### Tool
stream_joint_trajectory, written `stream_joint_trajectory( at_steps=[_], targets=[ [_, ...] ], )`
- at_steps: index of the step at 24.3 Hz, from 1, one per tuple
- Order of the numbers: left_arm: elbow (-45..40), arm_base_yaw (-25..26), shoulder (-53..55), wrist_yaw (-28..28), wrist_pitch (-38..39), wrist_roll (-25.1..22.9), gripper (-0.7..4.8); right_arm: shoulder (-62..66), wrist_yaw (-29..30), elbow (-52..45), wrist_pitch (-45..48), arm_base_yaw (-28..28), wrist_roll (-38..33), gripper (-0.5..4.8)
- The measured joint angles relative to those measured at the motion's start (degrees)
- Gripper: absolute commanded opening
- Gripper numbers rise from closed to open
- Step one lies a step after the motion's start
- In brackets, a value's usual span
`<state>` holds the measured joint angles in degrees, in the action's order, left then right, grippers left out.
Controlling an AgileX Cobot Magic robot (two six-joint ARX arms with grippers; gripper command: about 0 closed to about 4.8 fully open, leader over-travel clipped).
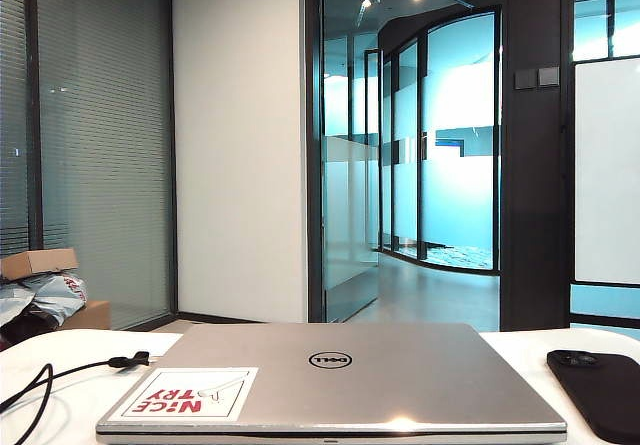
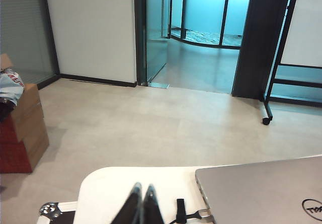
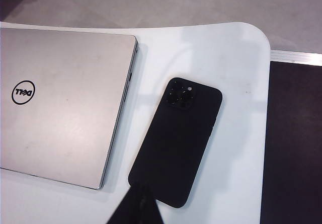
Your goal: Pick up the charging cable and the phone, plug the charging cable into the charging port on the phone, and finally place them back on the table.
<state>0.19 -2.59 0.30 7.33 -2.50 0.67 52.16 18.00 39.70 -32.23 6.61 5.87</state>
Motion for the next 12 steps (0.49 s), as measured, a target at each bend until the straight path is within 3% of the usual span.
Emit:
stream_joint_trajectory(
  at_steps=[12],
  targets=[
    [0.0, 0.0, 0.0, 0.0, 0.0, -2.2, -0.06, 0.0, 0.0, 0.0, 0.0, 0.0, 0.0, -0.01]
  ],
)
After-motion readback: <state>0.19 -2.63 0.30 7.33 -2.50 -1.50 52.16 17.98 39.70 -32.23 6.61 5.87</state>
